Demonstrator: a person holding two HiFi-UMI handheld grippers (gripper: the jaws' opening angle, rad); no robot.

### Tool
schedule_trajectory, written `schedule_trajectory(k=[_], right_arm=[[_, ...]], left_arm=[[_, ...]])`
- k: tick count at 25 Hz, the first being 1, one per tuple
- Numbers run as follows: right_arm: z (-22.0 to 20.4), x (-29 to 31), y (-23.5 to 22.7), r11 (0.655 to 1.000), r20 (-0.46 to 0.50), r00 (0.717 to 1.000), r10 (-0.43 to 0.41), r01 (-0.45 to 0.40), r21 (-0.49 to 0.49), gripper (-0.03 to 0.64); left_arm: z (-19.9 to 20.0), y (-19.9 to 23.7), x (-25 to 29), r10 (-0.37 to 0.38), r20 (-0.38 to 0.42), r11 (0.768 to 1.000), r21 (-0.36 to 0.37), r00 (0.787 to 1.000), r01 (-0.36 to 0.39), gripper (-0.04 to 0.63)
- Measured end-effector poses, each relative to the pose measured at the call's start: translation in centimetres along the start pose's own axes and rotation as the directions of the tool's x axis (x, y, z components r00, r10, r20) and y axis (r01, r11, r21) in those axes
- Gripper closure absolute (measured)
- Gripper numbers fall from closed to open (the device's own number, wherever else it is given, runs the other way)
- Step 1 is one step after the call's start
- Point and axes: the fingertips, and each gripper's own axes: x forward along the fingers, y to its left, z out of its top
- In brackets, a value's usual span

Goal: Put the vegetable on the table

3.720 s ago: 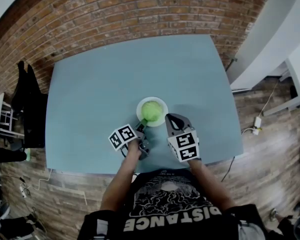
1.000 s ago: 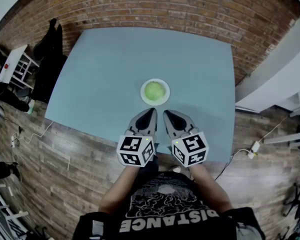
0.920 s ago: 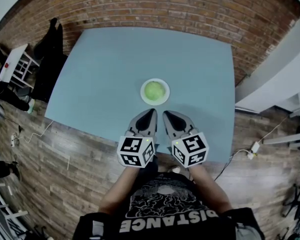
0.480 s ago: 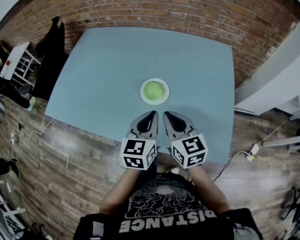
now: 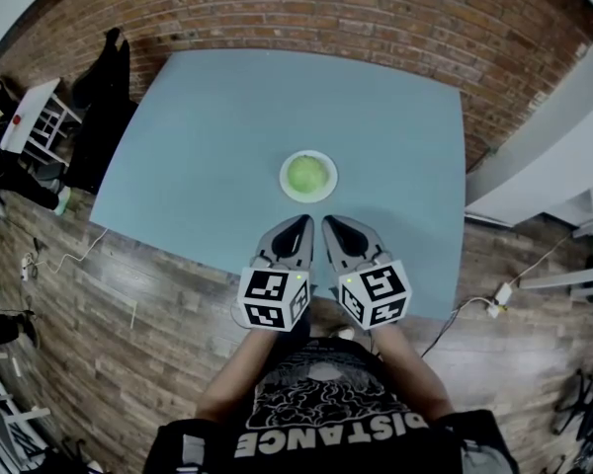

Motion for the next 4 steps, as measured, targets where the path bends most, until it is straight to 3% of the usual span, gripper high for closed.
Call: schedule_trajectory(k=[4], right_arm=[[0.22,0.37,0.21,1.000,0.004,1.000,0.004,-0.004,0.003,0.607]], left_arm=[[0.18,0.31,0.04,0.000,0.002,1.000,0.002,1.000,0.000,0.595]])
